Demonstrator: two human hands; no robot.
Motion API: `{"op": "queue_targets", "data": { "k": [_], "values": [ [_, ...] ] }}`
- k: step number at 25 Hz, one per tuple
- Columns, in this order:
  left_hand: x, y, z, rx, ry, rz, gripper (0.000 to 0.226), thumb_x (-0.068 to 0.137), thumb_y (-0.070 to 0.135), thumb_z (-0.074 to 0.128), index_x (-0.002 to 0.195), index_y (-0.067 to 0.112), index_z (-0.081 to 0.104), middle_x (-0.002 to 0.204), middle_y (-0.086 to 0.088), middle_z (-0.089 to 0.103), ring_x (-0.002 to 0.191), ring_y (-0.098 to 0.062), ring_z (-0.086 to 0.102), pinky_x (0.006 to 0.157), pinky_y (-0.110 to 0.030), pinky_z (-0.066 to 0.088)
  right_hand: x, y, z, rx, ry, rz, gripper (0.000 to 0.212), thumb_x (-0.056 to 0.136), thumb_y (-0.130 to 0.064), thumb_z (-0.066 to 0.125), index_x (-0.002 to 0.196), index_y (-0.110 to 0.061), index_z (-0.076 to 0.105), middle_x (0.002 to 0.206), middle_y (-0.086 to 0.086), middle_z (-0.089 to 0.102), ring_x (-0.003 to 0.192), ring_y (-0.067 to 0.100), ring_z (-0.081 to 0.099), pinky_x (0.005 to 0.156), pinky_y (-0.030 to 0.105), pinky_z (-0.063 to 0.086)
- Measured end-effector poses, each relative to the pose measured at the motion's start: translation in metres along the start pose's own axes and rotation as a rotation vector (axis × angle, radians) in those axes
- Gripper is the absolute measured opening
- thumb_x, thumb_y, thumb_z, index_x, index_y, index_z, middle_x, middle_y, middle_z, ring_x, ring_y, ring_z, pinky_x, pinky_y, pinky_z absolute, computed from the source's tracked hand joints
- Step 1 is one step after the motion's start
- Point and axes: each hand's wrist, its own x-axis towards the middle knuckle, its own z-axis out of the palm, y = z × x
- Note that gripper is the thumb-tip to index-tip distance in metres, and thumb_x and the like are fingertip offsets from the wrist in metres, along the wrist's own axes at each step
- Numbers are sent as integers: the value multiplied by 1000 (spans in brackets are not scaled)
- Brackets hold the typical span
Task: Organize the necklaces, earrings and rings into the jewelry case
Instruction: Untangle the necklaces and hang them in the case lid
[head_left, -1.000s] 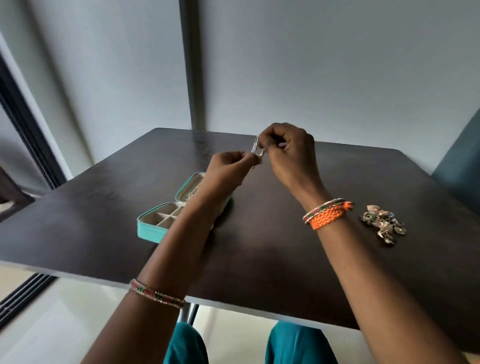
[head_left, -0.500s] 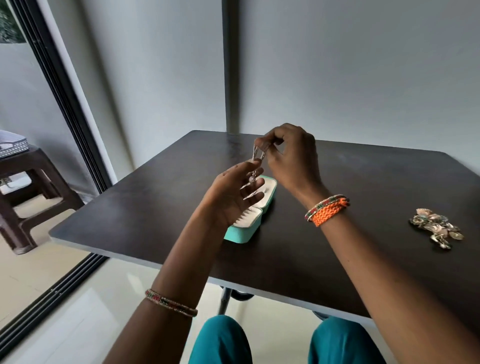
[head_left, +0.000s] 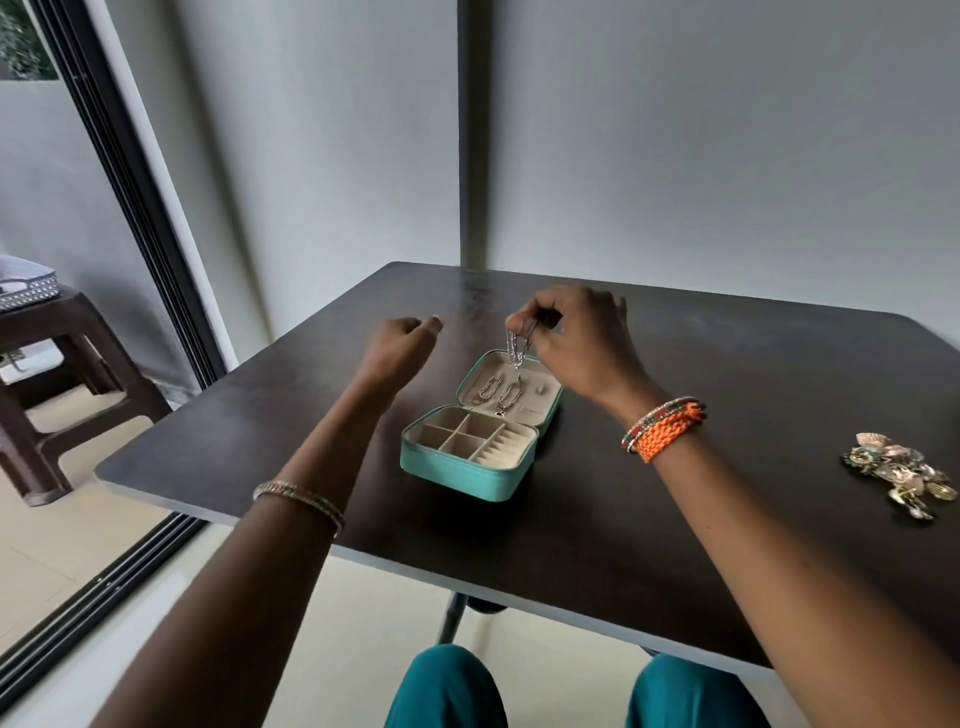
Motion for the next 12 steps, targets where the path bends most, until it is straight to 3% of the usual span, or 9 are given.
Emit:
{"op": "queue_targets", "data": {
  "k": [2,4,5,8,12],
  "values": [
    [14,-20,13,210,-144,-108,50,89,55,42,92,11,64,113,-23,61,117,-33,50,101,-38,35,-4,0,2,-54,-32,8,18,86,-39,63,77,-24,69,75,-7,68,80,14,61,78,30,23],
    [19,-27,24,373,-217,-180,55,96,56,31,113,15,65,144,-15,44,144,-34,14,115,-47,11,-6,1,1,-73,-37,16,19,87,-40,62,79,-25,70,71,-7,66,81,15,61,78,30,22],
    [18,-27,29,435,-209,-169,55,95,58,30,115,19,64,148,-10,38,146,-31,6,114,-47,6,-6,1,1,-77,-39,23,19,87,-40,62,79,-25,70,70,-7,66,81,15,62,80,30,22],
    [12,-34,38,512,-115,-57,53,94,59,33,111,22,66,148,-4,36,142,-23,13,112,-42,7,-11,1,-1,-88,-53,30,19,86,-39,63,78,-24,71,73,-7,68,81,16,62,85,32,26],
    [3,-43,37,483,-73,56,56,94,60,32,85,20,69,130,4,55,135,-24,25,108,-43,12,-16,-2,-2,-96,-48,23,19,85,-34,65,75,-21,73,75,-4,72,77,18,62,89,32,30]
  ]
}}
